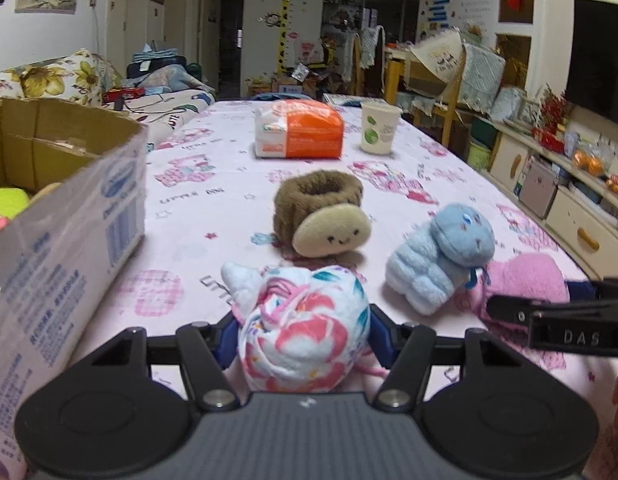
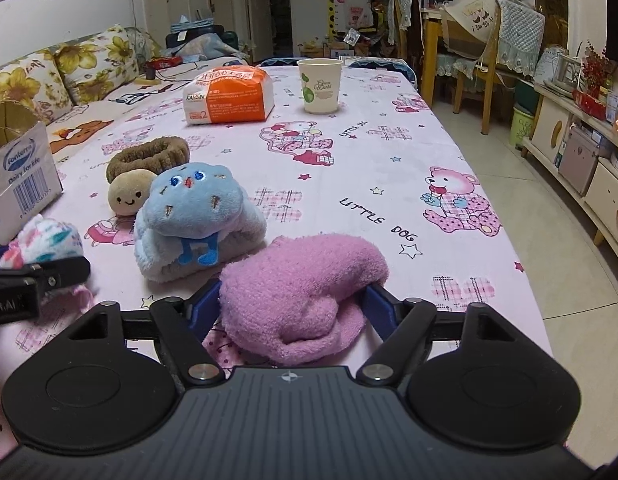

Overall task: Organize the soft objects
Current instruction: 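Grasp the pink towel with right while left grasps the pink-and-white patterned ball, then carry the pink towel with right while left carries the patterned ball toward the box, then release the pink towel into the box with right while left releases the patterned ball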

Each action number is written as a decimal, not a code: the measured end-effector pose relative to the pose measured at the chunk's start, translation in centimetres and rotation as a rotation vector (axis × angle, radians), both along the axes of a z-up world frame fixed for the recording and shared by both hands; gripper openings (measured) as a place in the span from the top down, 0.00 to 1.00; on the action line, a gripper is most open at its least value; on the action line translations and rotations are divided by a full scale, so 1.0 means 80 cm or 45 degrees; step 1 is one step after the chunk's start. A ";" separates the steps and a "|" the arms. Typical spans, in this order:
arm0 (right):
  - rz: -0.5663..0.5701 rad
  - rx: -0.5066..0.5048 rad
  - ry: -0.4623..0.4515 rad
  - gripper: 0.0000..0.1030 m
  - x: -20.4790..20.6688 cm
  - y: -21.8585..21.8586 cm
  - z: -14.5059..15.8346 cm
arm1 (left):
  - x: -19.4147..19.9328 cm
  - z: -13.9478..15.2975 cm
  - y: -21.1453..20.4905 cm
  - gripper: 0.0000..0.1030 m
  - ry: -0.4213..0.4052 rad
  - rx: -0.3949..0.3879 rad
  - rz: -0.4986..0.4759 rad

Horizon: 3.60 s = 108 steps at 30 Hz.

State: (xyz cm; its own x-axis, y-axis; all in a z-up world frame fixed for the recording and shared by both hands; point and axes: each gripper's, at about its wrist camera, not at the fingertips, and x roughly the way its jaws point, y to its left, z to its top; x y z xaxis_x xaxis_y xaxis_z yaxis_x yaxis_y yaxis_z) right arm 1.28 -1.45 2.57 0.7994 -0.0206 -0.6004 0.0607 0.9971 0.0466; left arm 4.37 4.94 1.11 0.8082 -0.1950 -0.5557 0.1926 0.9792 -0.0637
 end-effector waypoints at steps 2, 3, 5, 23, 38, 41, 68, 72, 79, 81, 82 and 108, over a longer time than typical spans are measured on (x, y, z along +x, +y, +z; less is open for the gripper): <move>-0.003 0.004 -0.004 0.14 -0.001 0.000 0.001 | -0.001 0.005 0.004 0.40 -0.017 -0.018 0.012; -0.004 0.002 -0.006 0.15 -0.001 0.000 0.002 | -0.002 0.007 0.006 0.40 -0.025 -0.023 0.015; -0.009 -0.008 -0.010 0.16 -0.003 0.002 0.003 | -0.003 0.012 0.010 0.40 -0.038 -0.035 0.026; -0.067 -0.067 -0.117 0.27 -0.017 0.014 0.025 | -0.018 0.043 0.035 0.40 -0.195 -0.033 0.091; -0.035 -0.026 -0.259 0.28 -0.025 0.037 0.054 | -0.028 0.064 0.055 0.39 -0.276 0.005 0.171; -0.015 -0.018 -0.290 0.28 -0.027 0.045 0.062 | -0.031 0.071 0.062 0.39 -0.300 0.004 0.191; 0.273 -0.073 -0.441 0.28 -0.015 0.139 0.095 | -0.076 0.119 0.126 0.39 -0.496 -0.048 0.362; 0.311 -0.075 -0.455 0.27 -0.017 0.151 0.100 | -0.079 0.122 0.139 0.39 -0.500 -0.065 0.409; 0.397 -0.085 -0.480 0.27 -0.021 0.181 0.108 | -0.086 0.128 0.166 0.39 -0.505 -0.111 0.510; 0.423 -0.092 -0.489 0.27 -0.022 0.188 0.110 | -0.087 0.127 0.174 0.39 -0.503 -0.121 0.543; 0.435 -0.094 -0.493 0.27 -0.020 0.191 0.111 | -0.086 0.126 0.178 0.39 -0.503 -0.123 0.562; 0.664 -0.052 -0.430 0.03 0.044 0.239 0.096 | -0.071 0.102 0.251 0.37 -0.342 -0.143 0.850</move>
State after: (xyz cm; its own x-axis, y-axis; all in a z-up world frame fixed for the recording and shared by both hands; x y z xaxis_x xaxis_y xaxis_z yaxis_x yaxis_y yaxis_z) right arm 4.81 17.70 10.26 0.8562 0.4060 -0.3194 -0.4460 0.8930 -0.0604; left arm -1.34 25.04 9.28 0.8807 0.3431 -0.3267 -0.4205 0.8837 -0.2055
